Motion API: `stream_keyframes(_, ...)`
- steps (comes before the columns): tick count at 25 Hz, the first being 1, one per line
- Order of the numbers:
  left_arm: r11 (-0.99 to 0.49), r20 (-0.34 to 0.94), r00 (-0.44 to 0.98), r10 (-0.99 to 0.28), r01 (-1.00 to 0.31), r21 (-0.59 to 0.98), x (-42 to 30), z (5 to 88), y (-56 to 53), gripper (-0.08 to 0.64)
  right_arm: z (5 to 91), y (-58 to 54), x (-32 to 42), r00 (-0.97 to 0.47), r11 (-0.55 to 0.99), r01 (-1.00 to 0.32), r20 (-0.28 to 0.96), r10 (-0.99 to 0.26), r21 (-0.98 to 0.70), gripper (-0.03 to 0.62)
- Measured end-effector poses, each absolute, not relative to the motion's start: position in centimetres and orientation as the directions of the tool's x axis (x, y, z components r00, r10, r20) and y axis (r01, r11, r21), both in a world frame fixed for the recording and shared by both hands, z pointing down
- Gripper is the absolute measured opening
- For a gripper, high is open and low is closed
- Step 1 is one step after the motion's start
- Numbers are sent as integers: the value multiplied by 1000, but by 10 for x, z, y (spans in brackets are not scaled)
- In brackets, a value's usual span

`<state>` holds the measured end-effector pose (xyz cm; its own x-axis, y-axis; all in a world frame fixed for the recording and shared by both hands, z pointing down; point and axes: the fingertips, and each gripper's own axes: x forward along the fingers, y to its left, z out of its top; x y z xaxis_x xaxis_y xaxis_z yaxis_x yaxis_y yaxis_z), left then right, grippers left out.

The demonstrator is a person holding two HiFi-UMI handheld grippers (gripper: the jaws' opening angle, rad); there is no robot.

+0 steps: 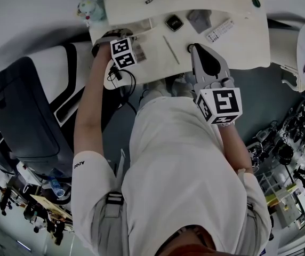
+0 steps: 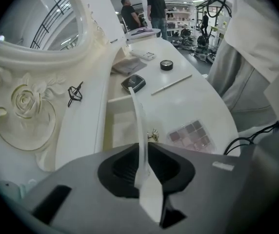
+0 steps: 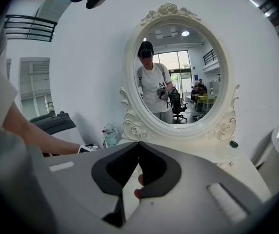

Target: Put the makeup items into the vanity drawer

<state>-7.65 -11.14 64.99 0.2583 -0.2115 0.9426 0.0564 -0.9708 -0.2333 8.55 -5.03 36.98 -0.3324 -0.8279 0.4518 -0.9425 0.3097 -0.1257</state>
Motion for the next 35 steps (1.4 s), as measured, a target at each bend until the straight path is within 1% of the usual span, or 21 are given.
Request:
stream_keyframes(2,-971,941,260,-215,47,-235,-77,651,-112,65,370,-50,84,-340,319,-940,452,-825,-125,8)
stream_keyframes(4,-976,942,269,-202,24,-216,-77,651,-111,113,370,-50,84,-345,325,-937,454,-822,-125,8)
stream_keyframes(6,-983,939,296,-176,-10,-181,-74,646,-107,191,370,-50,85,-350,330,-936,455,-819,-126,8)
stream_keyframes(8,-986,930,328,-164,-41,-160,-71,640,-104,227,371,-49,85,-359,338,-932,458,-813,-129,8)
stream_keyframes(11,-978,901,382,-203,-120,-169,-71,626,-104,233,375,-49,86,-374,356,-925,475,-797,-131,8)
stream_keyframes(13,-962,871,421,-253,-203,-182,-74,614,-105,247,380,-51,87,-383,365,-921,490,-783,-137,8)
stream_keyframes(15,-930,830,450,-330,-308,-202,-80,600,-107,252,386,-52,86,-395,375,-915,506,-766,-146,8)
stream_keyframes(16,-903,803,461,-378,-375,-210,-84,592,-109,247,389,-52,86,-402,382,-912,515,-757,-150,8)
stream_keyframes(17,-868,772,469,-430,-449,-211,-89,582,-110,221,393,-53,85,-409,390,-908,524,-747,-153,8)
stream_keyframes(18,-826,736,475,-482,-527,-201,-94,571,-110,163,397,-53,84,-416,398,-904,533,-737,-156,8)
stream_keyframes(19,-777,698,480,-531,-605,-175,-99,559,-109,82,401,-53,83,-422,405,-900,542,-726,-160,8)
stream_keyframes(20,-728,662,486,-570,-673,-132,-103,547,-107,24,405,-54,83,-429,411,-897,551,-716,-165,8)
stream_keyframes(21,-681,629,494,-600,-728,-77,-106,535,-102,6,409,-54,83,-436,418,-893,559,-705,-168,8)
stream_keyframes(24,-540,539,496,-681,-837,88,-110,507,-81,6,424,-54,82,-452,444,-880,586,-673,-169,8)
stream_keyframes(28,-356,431,414,-801,-910,212,-100,477,-43,6,464,-49,80,-489,478,-853,643,-590,-211,8)
stream_keyframes(30,-322,408,388,-826,-920,224,-83,469,-27,6,492,-44,81,-502,479,-842,683,-530,-248,8)
stream_keyframes(32,-306,411,364,-836,-931,201,-65,465,-15,6,522,-37,82,-503,473,-837,728,-465,-276,8)
stream_keyframes(35,-281,410,339,-847,-939,197,-48,464,-11,6,566,-33,83,-474,482,-837,786,-398,-260,8)
